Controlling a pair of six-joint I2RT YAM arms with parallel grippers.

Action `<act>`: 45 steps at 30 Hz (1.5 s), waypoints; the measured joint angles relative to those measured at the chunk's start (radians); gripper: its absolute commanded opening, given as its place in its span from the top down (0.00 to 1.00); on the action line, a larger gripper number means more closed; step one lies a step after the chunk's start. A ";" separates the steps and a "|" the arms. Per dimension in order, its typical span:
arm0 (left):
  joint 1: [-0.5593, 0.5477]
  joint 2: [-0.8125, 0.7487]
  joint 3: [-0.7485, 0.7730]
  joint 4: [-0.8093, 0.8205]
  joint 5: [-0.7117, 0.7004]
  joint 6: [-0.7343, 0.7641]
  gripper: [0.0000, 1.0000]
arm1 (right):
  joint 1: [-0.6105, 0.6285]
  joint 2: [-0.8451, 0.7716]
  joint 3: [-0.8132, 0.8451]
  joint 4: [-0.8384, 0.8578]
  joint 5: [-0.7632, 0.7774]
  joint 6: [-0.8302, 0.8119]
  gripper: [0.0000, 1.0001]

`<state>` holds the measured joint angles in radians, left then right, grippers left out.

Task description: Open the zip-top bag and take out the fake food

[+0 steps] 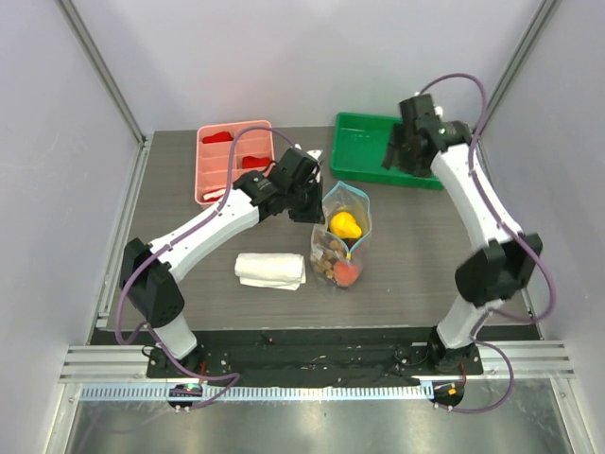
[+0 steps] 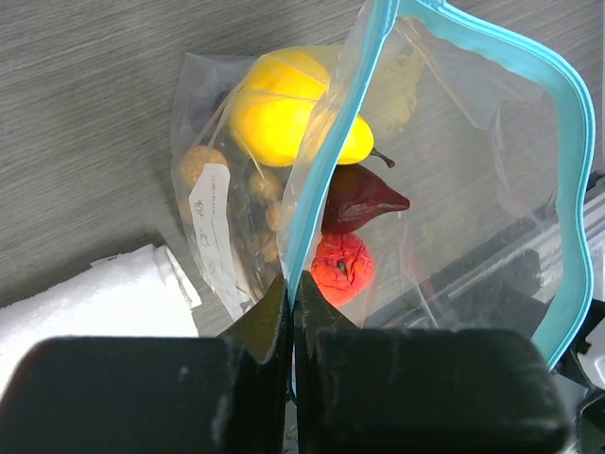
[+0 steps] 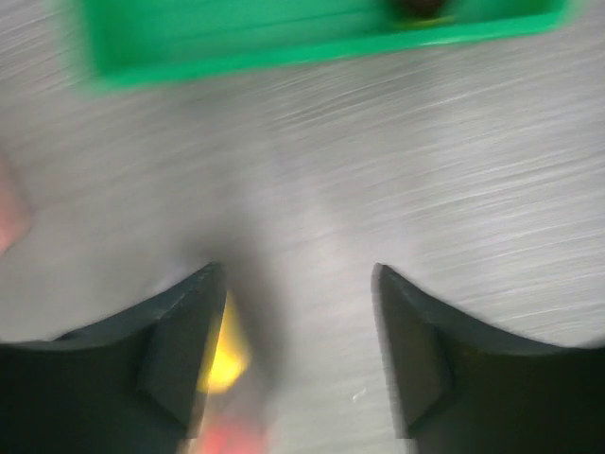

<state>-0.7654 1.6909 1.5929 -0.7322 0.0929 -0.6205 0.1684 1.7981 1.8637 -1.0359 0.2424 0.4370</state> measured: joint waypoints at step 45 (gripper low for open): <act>0.005 -0.052 0.064 -0.050 0.021 -0.031 1.00 | 0.444 -0.317 -0.611 0.320 -0.528 0.084 0.27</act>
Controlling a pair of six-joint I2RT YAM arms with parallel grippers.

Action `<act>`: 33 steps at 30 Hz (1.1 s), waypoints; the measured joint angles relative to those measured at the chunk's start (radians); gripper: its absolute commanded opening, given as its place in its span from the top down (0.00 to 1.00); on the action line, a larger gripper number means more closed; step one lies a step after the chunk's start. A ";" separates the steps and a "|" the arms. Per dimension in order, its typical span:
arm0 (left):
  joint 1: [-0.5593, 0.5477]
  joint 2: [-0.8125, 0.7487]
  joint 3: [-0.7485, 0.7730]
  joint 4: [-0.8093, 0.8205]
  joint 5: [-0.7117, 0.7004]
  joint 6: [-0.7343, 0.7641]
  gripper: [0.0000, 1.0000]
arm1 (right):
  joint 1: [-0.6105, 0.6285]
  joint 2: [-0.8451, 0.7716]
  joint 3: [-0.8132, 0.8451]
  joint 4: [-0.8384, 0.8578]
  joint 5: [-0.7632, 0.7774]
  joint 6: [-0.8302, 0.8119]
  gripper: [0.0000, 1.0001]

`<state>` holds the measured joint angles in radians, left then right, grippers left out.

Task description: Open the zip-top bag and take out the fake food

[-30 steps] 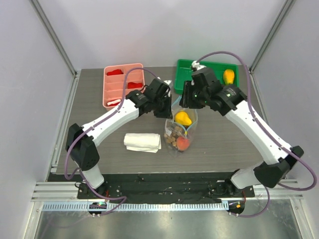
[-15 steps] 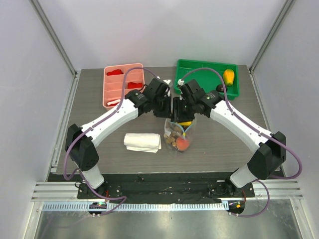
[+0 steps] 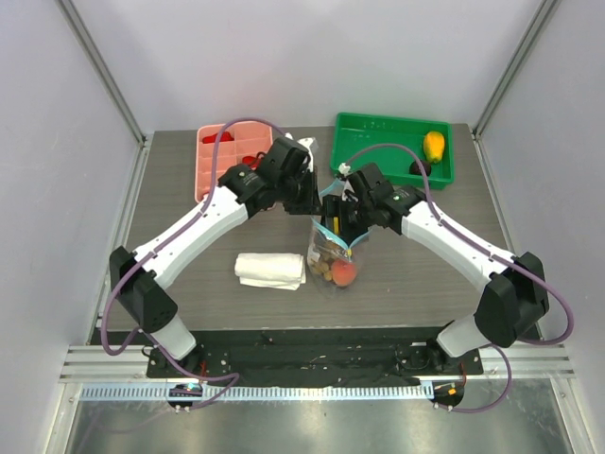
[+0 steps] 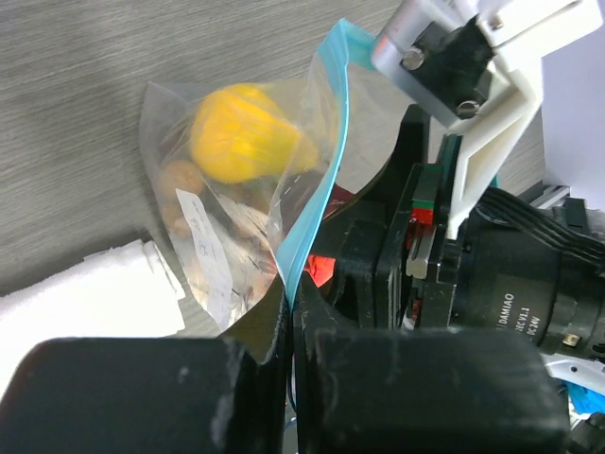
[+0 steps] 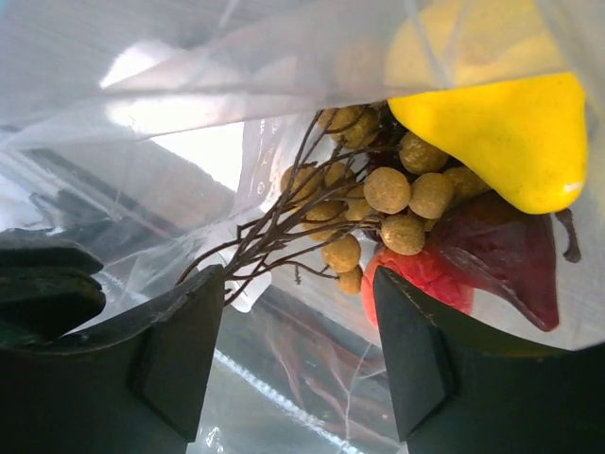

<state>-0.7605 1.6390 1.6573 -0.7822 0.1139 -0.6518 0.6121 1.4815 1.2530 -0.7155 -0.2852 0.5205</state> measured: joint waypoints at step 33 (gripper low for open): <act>-0.066 0.000 -0.003 0.003 -0.016 -0.045 1.00 | -0.047 0.075 -0.168 0.170 -0.343 0.741 0.82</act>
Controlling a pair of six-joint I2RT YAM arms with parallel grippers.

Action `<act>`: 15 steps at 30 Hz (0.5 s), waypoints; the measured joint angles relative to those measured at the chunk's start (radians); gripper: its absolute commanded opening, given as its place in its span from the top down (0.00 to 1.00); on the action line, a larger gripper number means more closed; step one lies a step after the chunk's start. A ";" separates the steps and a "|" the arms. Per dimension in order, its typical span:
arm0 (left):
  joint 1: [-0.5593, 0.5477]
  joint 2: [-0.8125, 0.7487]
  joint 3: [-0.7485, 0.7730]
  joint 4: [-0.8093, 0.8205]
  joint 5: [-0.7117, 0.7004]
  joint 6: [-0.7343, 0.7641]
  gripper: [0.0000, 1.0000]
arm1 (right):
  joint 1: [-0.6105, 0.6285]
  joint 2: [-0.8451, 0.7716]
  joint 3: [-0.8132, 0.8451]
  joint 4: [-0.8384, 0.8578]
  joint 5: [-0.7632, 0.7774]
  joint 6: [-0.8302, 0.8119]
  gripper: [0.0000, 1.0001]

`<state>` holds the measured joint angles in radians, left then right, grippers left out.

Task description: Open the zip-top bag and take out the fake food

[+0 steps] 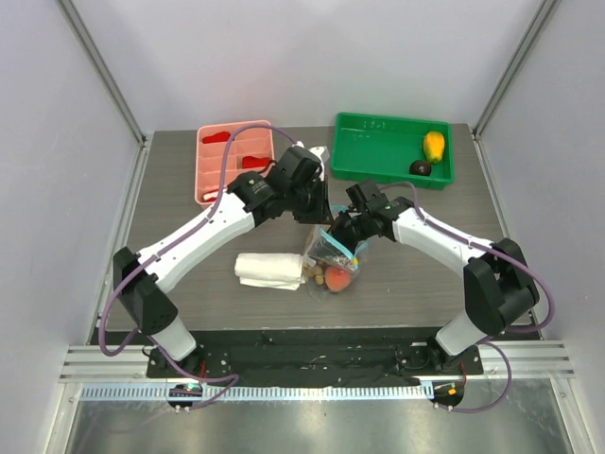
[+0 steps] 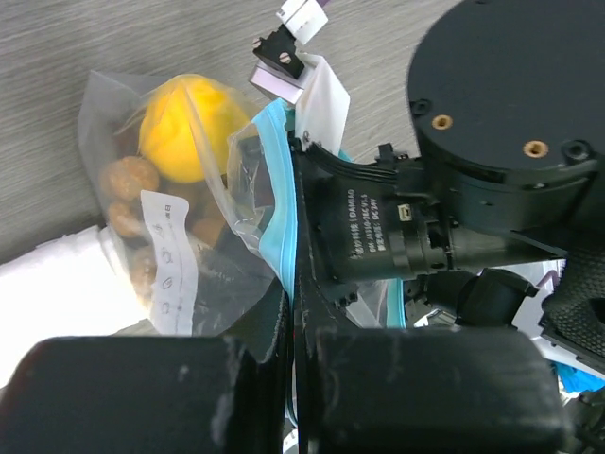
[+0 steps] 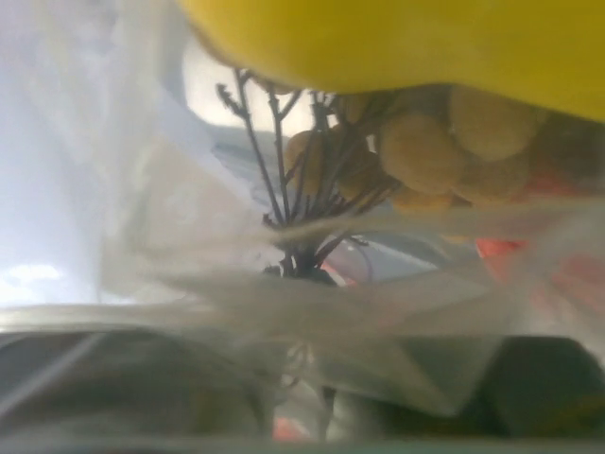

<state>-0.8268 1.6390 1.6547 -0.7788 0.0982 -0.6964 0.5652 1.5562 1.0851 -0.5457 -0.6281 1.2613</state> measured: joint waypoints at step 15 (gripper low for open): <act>-0.005 -0.053 -0.116 0.042 -0.037 0.008 1.00 | -0.117 -0.151 -0.040 -0.068 0.056 -0.001 0.99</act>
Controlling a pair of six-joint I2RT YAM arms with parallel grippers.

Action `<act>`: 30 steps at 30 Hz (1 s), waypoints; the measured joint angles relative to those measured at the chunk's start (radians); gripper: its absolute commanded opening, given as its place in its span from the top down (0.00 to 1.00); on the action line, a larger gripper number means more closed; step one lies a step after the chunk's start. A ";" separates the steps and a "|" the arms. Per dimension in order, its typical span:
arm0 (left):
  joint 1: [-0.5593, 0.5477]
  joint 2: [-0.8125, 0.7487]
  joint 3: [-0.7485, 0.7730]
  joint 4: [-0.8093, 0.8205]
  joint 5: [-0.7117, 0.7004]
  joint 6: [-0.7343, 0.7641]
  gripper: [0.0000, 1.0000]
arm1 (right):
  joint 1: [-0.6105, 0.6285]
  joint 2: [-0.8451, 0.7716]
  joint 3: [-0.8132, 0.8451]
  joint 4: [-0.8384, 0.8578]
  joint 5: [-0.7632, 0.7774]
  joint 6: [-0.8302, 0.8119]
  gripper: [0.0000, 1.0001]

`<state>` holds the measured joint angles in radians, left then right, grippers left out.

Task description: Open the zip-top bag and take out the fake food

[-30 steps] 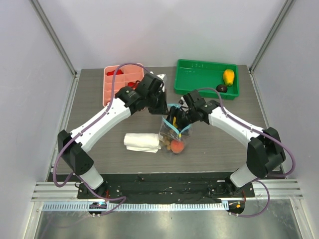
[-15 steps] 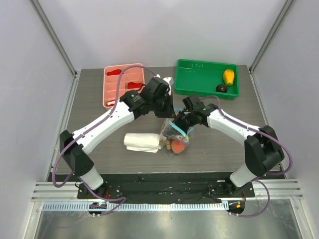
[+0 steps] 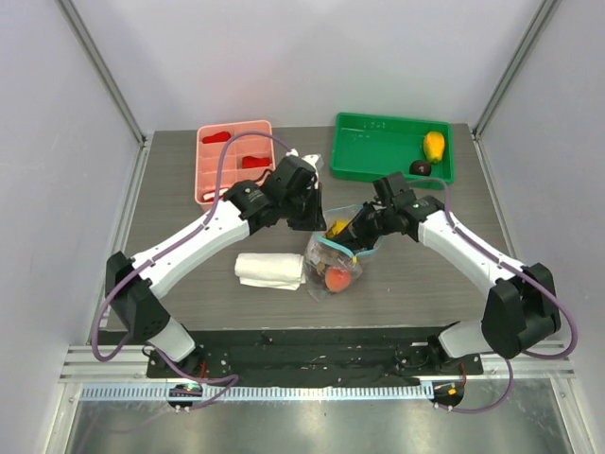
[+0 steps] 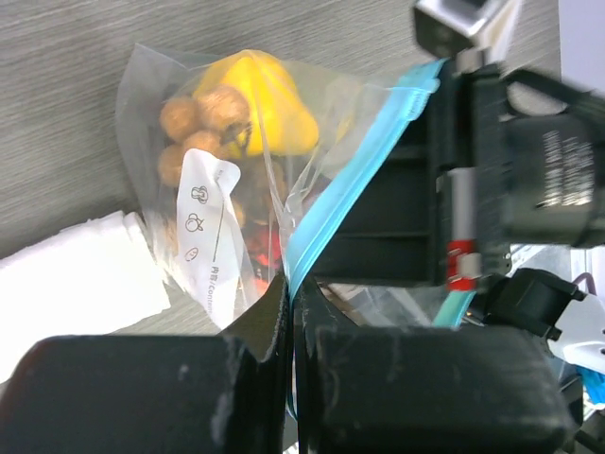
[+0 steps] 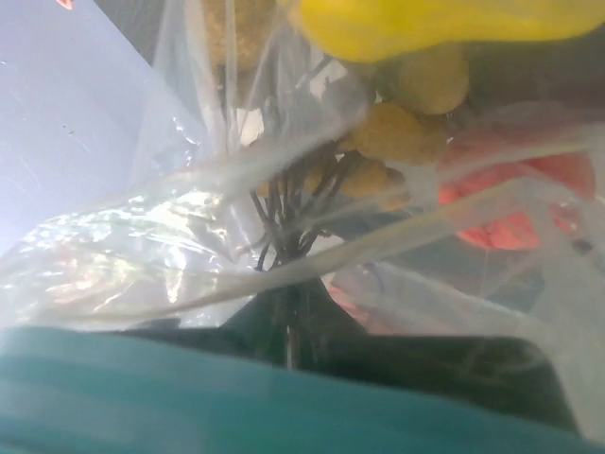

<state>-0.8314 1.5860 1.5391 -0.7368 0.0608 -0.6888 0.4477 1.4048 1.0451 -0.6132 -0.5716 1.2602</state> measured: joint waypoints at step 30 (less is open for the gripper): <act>-0.007 -0.045 -0.107 0.153 0.080 0.061 1.00 | -0.127 -0.064 0.101 -0.029 -0.008 0.109 0.99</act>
<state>-0.8387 1.5410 1.4322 -0.5838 0.1410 -0.6281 0.3210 1.3407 1.1461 -0.6422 -0.5797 1.3697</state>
